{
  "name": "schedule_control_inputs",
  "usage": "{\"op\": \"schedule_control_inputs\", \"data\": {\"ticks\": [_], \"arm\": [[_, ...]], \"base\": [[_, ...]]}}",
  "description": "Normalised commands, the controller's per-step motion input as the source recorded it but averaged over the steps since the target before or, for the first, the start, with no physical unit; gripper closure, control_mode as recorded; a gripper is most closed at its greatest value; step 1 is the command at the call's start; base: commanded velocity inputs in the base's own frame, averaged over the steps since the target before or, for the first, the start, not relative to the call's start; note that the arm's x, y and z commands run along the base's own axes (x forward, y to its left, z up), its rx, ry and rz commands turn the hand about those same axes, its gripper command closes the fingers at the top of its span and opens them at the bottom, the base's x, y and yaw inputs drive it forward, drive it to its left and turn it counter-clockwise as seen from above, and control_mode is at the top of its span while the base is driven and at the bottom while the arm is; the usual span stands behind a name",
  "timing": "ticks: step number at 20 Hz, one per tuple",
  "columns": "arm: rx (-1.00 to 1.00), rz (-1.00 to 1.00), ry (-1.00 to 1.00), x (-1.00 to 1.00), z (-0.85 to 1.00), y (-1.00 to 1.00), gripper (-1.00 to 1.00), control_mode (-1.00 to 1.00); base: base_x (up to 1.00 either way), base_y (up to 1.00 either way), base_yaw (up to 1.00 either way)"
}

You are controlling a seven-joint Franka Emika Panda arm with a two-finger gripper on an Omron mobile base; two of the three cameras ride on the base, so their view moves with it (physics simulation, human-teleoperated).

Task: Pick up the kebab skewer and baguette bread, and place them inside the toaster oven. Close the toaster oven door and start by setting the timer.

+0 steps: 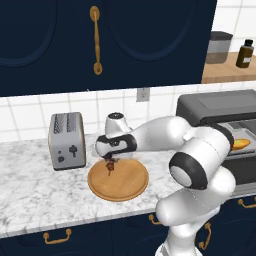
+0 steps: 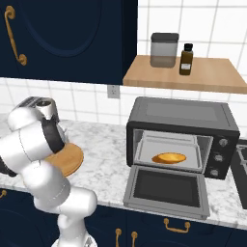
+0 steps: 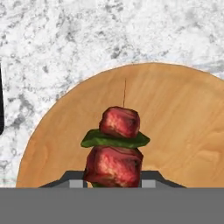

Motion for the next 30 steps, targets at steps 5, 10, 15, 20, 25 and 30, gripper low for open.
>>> {"op": "schedule_control_inputs", "data": {"ticks": [5, 10, 15, 20, 25, 30], "arm": [[0.07, -0.07, -0.07, -0.61, 0.67, -0.84, 1.00, -1.00], [0.08, -0.17, -0.12, -0.78, 0.65, -0.87, 1.00, -1.00], [0.08, -0.26, -0.08, -0.84, 0.71, -0.77, 1.00, -1.00], [0.06, -0.25, -0.10, -0.71, 0.49, -0.83, 1.00, -1.00], [0.10, -0.31, -0.02, -0.29, 0.54, -0.97, 1.00, -1.00], [0.11, -0.30, -0.01, -0.22, 0.56, -0.91, 1.00, -1.00]], "base": [[0.00, 0.00, 0.00], [0.00, 0.00, 0.00], [0.00, 0.00, 0.00], [0.00, 0.00, 0.00], [0.00, 0.00, 0.00], [0.00, 0.00, 0.00]]}}
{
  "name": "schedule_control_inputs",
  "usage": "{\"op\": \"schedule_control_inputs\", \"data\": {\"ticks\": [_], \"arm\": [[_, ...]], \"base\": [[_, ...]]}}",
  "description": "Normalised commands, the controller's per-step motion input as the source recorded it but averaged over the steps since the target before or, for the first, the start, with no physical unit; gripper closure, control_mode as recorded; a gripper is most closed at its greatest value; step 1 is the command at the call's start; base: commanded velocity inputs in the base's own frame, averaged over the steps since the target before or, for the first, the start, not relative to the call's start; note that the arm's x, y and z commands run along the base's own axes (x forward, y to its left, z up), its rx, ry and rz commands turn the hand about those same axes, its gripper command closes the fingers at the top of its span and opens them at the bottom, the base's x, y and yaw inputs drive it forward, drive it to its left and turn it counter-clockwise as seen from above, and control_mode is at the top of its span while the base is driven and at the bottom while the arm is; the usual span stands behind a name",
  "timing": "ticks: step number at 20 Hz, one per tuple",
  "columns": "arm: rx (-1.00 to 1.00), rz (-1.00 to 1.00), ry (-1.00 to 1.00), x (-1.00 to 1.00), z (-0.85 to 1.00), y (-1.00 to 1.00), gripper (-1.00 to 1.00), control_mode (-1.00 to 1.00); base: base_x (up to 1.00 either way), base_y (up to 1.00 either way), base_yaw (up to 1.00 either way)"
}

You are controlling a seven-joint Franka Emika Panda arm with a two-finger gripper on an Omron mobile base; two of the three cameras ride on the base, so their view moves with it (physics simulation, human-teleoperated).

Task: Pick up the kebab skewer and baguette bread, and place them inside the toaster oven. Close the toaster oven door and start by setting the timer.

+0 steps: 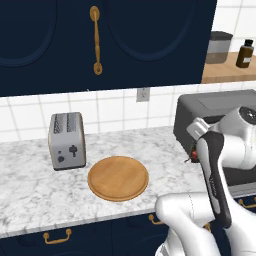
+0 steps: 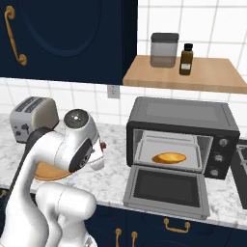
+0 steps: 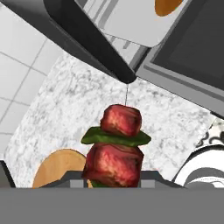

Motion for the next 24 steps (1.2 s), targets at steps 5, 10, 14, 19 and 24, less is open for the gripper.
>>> {"op": "schedule_control_inputs", "data": {"ticks": [5, 10, 14, 19, 24], "arm": [[0.11, -0.30, -0.04, -0.16, 0.29, -0.99, 1.00, -1.00], [0.10, -0.29, -0.11, -0.03, 0.14, -0.99, 1.00, -1.00], [0.13, -0.20, -0.17, 0.02, 0.12, -0.91, 1.00, -1.00], [0.03, -0.05, -0.14, 0.32, -0.01, -0.62, 1.00, -1.00], [0.00, 0.00, -0.11, 0.62, -0.29, -0.45, 1.00, -1.00]], "base": [[0.00, 0.00, 0.00], [0.00, 0.00, 0.00], [0.00, 0.00, 0.00], [0.00, 0.00, 0.00], [0.00, 0.00, 0.00]]}}
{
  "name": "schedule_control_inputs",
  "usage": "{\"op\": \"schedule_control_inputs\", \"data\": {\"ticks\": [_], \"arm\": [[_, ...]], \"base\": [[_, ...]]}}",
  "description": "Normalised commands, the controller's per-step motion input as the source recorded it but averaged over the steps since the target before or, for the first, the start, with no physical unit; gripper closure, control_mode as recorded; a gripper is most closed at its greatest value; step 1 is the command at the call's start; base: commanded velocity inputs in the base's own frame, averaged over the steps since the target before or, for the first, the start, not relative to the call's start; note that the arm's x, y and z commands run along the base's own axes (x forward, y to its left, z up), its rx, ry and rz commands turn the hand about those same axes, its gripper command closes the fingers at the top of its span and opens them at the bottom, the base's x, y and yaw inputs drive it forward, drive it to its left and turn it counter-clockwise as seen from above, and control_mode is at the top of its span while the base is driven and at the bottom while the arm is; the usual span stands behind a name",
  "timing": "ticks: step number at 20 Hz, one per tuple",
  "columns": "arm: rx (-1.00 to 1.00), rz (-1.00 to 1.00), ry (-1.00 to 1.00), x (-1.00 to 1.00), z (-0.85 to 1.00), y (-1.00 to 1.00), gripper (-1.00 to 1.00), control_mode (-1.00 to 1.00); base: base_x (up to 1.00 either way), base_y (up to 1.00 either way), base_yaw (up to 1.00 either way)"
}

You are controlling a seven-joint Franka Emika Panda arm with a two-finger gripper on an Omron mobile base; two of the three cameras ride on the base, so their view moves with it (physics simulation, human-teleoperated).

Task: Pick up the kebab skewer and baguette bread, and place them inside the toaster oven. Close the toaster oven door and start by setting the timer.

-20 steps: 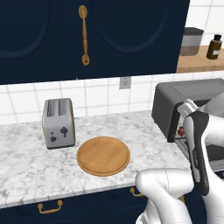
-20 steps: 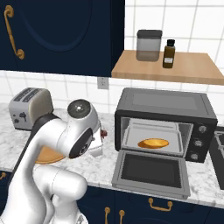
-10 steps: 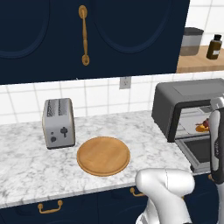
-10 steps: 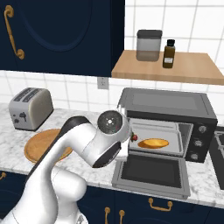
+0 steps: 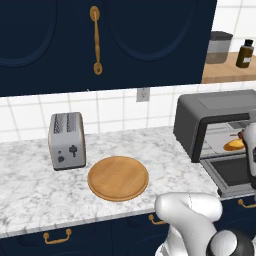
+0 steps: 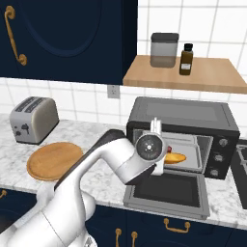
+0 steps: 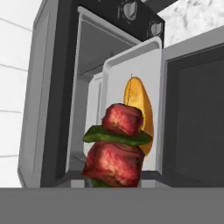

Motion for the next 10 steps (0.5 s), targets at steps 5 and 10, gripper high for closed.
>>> {"op": "schedule_control_inputs", "data": {"ticks": [5, 10], "arm": [[0.00, 0.01, -0.08, 0.45, -0.27, -0.56, 1.00, -1.00], [0.00, 0.03, -0.02, 0.41, -0.10, -0.53, 1.00, -1.00]], "base": [[0.00, 0.00, 0.00], [0.00, 0.00, 0.00]]}}
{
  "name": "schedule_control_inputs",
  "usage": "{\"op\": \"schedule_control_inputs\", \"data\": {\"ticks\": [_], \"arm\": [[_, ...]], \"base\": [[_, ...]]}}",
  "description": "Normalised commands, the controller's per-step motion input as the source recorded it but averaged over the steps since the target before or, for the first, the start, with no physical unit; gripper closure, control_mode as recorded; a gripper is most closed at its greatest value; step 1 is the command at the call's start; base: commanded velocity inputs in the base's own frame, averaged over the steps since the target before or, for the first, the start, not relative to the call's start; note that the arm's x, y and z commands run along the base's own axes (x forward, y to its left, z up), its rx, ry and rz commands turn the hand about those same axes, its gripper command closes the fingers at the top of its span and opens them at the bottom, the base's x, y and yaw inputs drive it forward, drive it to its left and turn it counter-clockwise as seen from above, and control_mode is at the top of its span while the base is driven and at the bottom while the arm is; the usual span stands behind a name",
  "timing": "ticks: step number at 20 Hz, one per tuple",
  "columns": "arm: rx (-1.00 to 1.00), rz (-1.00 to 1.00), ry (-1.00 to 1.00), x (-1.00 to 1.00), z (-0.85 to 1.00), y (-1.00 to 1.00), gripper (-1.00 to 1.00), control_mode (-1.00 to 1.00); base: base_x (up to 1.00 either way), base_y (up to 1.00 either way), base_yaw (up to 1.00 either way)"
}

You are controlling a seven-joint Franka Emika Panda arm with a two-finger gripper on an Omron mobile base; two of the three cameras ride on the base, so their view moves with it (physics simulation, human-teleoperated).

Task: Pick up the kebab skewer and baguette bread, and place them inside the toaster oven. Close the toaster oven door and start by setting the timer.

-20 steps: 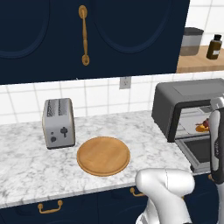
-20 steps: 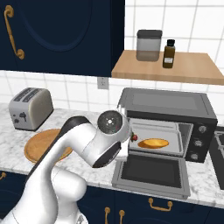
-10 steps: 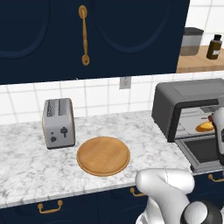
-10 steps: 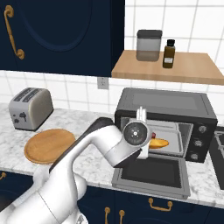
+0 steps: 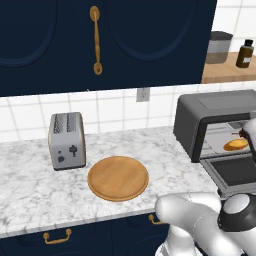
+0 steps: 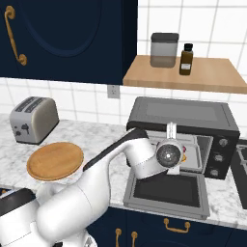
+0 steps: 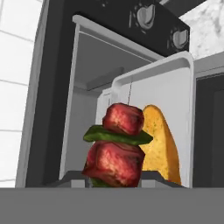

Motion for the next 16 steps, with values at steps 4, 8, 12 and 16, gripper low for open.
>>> {"op": "schedule_control_inputs", "data": {"ticks": [4, 8, 12, 16], "arm": [[0.00, 0.14, 0.00, 0.39, -0.01, -0.37, 1.00, -1.00], [0.00, 0.17, 0.00, 0.31, -0.12, -0.14, 1.00, -1.00], [0.00, 0.05, 0.00, 0.26, -0.36, 0.00, 1.00, -1.00], [0.00, 0.01, 0.00, 0.12, -0.32, 0.00, 1.00, -1.00]], "base": [[0.00, 0.00, 0.00], [0.00, 0.00, 0.00], [0.00, 0.00, 0.00], [0.00, 0.00, 0.00]]}}
